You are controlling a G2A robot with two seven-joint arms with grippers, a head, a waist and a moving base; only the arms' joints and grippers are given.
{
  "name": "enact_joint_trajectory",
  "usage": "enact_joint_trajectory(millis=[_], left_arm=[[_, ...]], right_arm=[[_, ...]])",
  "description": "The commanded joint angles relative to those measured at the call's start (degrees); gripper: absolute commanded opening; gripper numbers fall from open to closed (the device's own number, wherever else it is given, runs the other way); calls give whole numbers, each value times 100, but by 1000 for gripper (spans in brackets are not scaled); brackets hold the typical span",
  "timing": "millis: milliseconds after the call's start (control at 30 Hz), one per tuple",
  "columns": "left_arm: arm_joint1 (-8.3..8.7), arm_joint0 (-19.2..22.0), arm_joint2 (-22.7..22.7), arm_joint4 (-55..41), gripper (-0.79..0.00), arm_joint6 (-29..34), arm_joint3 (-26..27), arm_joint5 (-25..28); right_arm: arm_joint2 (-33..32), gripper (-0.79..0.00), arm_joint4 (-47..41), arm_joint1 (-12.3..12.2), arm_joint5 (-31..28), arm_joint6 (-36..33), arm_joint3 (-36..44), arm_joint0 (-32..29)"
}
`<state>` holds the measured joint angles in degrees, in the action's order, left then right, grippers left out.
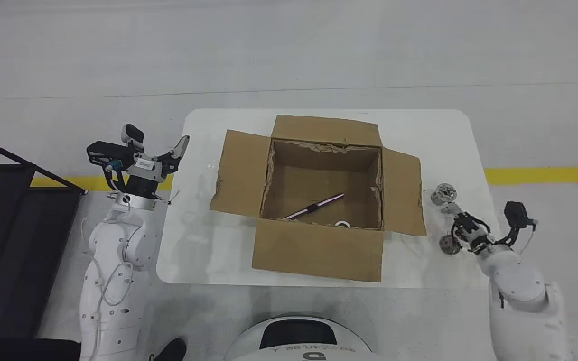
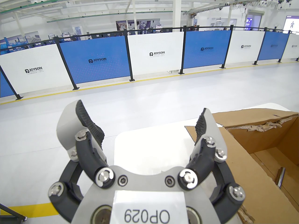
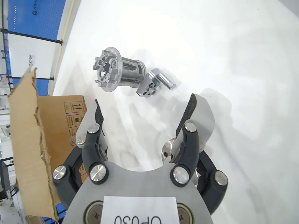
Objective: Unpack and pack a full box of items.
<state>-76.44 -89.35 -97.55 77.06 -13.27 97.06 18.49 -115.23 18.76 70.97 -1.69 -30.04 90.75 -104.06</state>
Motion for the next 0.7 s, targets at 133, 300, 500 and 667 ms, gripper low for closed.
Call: enact_joint_trajectory(millis=[133,300,500,667], left_arm=[[0,0,0,0,0,0,0,0],[0,0,0,0,0,0,0,0],[0,0,0,0,0,0,0,0],[0,0,0,0,0,0,0,0]], right_arm=[[-545,0,-2007,107,-1409,329,205,-685],[-643,0,-2645,127,-1992,50,193,-898],[-643,0,-2645,127,-1992,50,193,-898],[-536,0,-2920,172,-2095,264,336,-957]])
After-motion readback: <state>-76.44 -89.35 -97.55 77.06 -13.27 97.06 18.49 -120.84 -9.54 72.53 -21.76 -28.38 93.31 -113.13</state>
